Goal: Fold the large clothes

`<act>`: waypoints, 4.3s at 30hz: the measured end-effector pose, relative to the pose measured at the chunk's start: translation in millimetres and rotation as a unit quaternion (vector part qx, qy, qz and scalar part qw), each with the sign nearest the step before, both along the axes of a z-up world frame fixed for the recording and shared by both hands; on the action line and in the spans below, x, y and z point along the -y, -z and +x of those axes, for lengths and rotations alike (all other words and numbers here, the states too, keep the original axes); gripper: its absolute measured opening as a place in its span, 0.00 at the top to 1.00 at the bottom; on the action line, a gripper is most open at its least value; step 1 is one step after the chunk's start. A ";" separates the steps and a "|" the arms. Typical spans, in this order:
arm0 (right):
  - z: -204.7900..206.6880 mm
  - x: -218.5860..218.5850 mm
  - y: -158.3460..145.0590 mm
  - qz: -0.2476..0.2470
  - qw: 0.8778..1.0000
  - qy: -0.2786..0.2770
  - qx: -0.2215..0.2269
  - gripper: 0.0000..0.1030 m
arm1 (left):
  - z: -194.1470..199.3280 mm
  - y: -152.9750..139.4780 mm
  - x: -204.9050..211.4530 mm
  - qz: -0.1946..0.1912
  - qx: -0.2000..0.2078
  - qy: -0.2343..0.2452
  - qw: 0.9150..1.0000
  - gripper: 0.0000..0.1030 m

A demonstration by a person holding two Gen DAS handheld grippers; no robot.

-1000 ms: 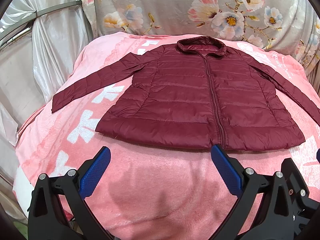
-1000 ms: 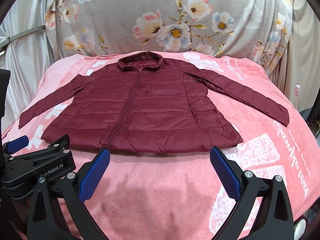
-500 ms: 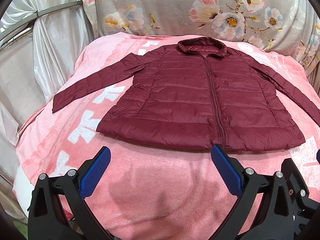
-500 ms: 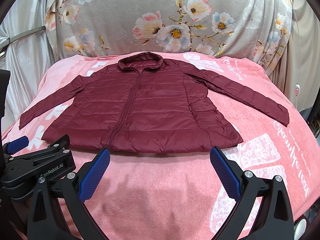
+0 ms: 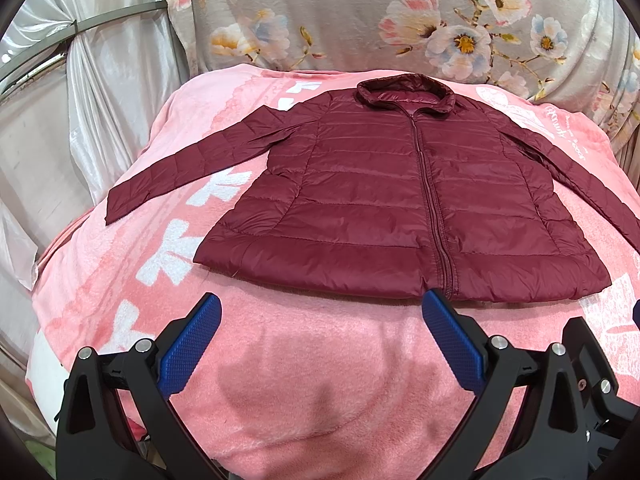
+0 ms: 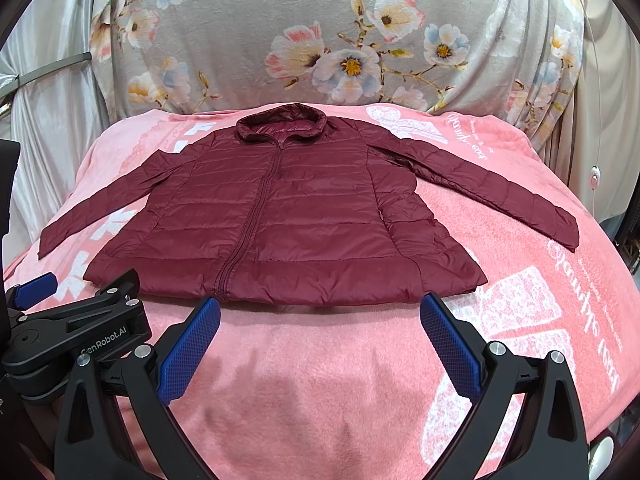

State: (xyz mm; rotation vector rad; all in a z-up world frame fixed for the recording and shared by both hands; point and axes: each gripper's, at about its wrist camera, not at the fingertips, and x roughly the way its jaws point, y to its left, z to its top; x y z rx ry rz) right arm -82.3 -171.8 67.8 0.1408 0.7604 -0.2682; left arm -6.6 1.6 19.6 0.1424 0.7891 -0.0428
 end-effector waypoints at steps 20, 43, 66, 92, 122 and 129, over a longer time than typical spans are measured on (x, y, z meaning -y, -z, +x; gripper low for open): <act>-0.1 1.3 -1.7 0.002 1.000 0.000 0.000 0.05 | -2.6 2.5 -3.1 -0.001 0.002 0.000 1.000 0.05; 3.3 1.4 -1.7 0.005 1.000 -0.001 -0.004 0.05 | 2.4 10.4 -5.9 0.001 -0.005 0.000 1.000 0.05; 28.4 313.6 56.0 0.159 0.940 0.300 0.024 0.05 | 143.8 30.7 -50.3 0.010 0.012 -0.086 0.996 0.05; 208.4 316.9 -20.4 0.054 0.973 0.173 0.141 0.95 | 233.3 67.1 -84.2 0.004 -0.046 -0.149 0.988 0.05; 304.5 13.0 43.2 0.141 0.962 -0.230 0.046 0.35 | 259.2 52.3 -98.1 -0.233 -0.100 -0.067 0.965 0.05; 286.7 167.6 81.4 0.230 0.973 -0.012 0.019 0.37 | 314.7 75.0 -39.2 -0.294 -0.180 -0.012 0.939 0.05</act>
